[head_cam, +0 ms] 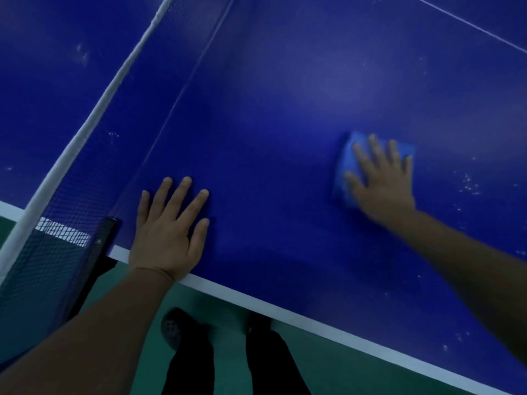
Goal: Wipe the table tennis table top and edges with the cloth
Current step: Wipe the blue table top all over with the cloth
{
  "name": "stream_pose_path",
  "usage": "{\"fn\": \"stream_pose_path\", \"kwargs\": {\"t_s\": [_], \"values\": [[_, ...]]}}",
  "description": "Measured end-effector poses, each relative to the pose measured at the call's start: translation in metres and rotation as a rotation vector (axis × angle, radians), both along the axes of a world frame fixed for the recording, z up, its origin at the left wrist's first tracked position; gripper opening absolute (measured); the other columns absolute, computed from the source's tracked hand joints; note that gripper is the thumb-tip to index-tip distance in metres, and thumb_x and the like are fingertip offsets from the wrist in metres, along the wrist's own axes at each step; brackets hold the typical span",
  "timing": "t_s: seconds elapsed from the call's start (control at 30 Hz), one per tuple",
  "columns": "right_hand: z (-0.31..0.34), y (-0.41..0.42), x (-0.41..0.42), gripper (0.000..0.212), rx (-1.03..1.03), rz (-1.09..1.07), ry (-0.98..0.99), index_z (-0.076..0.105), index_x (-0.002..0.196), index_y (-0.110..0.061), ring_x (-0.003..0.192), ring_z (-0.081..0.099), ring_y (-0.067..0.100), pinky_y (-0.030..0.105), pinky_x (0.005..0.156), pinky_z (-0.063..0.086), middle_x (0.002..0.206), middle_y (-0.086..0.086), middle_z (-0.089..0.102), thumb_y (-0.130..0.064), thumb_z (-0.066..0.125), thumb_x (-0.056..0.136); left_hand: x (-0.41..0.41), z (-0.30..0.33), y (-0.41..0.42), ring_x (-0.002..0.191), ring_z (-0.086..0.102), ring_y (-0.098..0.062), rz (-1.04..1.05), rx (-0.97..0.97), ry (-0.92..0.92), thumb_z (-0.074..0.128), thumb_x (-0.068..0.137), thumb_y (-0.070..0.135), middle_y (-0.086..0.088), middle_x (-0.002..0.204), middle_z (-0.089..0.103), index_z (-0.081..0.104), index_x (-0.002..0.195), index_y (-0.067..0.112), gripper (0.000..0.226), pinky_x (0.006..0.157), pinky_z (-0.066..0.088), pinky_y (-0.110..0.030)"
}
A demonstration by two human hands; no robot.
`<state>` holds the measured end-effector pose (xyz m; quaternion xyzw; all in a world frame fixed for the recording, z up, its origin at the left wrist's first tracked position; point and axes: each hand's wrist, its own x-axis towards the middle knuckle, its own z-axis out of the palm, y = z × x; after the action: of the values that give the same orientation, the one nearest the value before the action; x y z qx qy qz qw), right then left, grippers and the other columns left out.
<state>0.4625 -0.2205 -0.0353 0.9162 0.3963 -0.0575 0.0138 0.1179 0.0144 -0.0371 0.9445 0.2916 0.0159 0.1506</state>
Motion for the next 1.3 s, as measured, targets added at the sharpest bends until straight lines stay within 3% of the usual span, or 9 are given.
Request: {"fn": "stream_pose_path", "kwargs": {"t_s": [0.17, 0.37, 0.47, 0.53, 0.7, 0.97, 1.07, 1.23, 1.3], "values": [[0.009, 0.056, -0.006, 0.070, 0.020, -0.424, 0.083, 0.010, 0.162, -0.034, 0.155, -0.002, 0.036, 0.067, 0.119, 0.001, 0.170, 0.000, 0.002, -0.064, 0.014, 0.098, 0.000, -0.001, 0.000, 0.154, 0.015, -0.029, 0.006, 0.000, -0.009, 0.029, 0.101, 0.047, -0.005, 0.163, 0.031, 0.044, 0.152, 0.025, 0.057, 0.124, 0.006, -0.057], [0.000, 0.082, -0.170, 0.067, 0.054, 0.236, 0.067, 0.028, 0.158, -0.031, 0.154, 0.010, 0.039, 0.069, 0.118, 0.008, 0.168, 0.003, 0.018, -0.062, 0.026, 0.100, 0.001, 0.001, 0.001, 0.154, 0.016, -0.029, 0.021, -0.016, -0.011, 0.028, 0.102, 0.046, -0.004, 0.163, 0.032, 0.044, 0.151, 0.026, 0.056, 0.124, 0.005, -0.054], [-0.001, 0.064, -0.142, 0.063, 0.048, 0.445, 0.057, 0.036, 0.155, -0.032, 0.151, 0.023, 0.039, 0.069, 0.116, 0.017, 0.164, 0.003, 0.031, -0.063, 0.031, 0.100, 0.001, 0.003, 0.002, 0.154, 0.016, -0.029, 0.020, -0.024, -0.007, 0.027, 0.102, 0.046, -0.004, 0.163, 0.032, 0.045, 0.151, 0.026, 0.056, 0.124, 0.003, -0.053], [-0.001, 0.050, -0.093, 0.065, 0.002, 0.290, -0.009, 0.034, 0.155, -0.031, 0.149, 0.027, 0.042, 0.071, 0.112, 0.023, 0.163, 0.006, 0.032, -0.062, 0.032, 0.098, 0.001, 0.003, 0.002, 0.154, 0.014, -0.029, 0.014, -0.035, -0.001, 0.026, 0.103, 0.047, -0.003, 0.164, 0.030, 0.043, 0.152, 0.027, 0.056, 0.125, 0.000, -0.051], [0.010, 0.066, -0.069, 0.065, 0.002, -0.463, 0.098, 0.009, 0.161, -0.036, 0.155, -0.004, 0.035, 0.066, 0.119, 0.001, 0.170, -0.002, -0.001, -0.063, 0.020, 0.102, 0.001, 0.004, 0.003, 0.155, 0.009, -0.026, 0.018, -0.055, 0.030, 0.026, 0.102, 0.048, -0.001, 0.165, 0.026, 0.040, 0.153, 0.029, 0.056, 0.125, -0.003, -0.049], [0.006, 0.025, -0.263, 0.060, 0.067, 0.168, 0.114, 0.041, 0.152, -0.034, 0.152, 0.020, 0.039, 0.069, 0.116, 0.015, 0.164, 0.003, 0.029, -0.060, 0.040, 0.098, 0.001, 0.006, 0.006, 0.155, 0.004, -0.027, -0.011, -0.084, 0.063, 0.020, 0.100, 0.049, -0.001, 0.168, 0.019, 0.033, 0.157, 0.029, 0.062, 0.124, -0.004, -0.052], [0.001, -0.027, -0.215, 0.064, -0.009, -0.031, 0.057, 0.038, 0.152, -0.032, 0.149, 0.025, 0.043, 0.071, 0.113, 0.020, 0.163, 0.006, 0.031, -0.060, 0.037, 0.095, 0.000, 0.008, 0.005, 0.156, -0.001, -0.026, -0.020, -0.091, 0.082, 0.018, 0.099, 0.050, -0.002, 0.168, 0.015, 0.029, 0.158, 0.028, 0.064, 0.124, -0.009, -0.051], [0.008, -0.022, -0.162, 0.066, 0.010, -0.772, 0.110, 0.011, 0.161, -0.036, 0.155, -0.002, 0.035, 0.066, 0.119, 0.004, 0.170, -0.001, 0.002, -0.063, 0.019, 0.101, -0.001, 0.010, 0.003, 0.156, -0.002, -0.025, -0.028, -0.091, 0.082, 0.018, 0.098, 0.052, -0.002, 0.168, 0.015, 0.029, 0.158, 0.027, 0.066, 0.124, -0.008, -0.051], [0.003, 0.023, -0.195, 0.064, 0.052, -0.697, 0.024, 0.025, 0.160, -0.033, 0.153, 0.011, 0.041, 0.070, 0.117, 0.012, 0.168, 0.004, 0.015, -0.058, 0.026, 0.100, -0.001, 0.009, 0.003, 0.156, -0.003, -0.024, -0.022, -0.094, 0.084, 0.019, 0.098, 0.053, -0.002, 0.168, 0.015, 0.028, 0.158, 0.027, 0.066, 0.124, -0.008, -0.051]]}}
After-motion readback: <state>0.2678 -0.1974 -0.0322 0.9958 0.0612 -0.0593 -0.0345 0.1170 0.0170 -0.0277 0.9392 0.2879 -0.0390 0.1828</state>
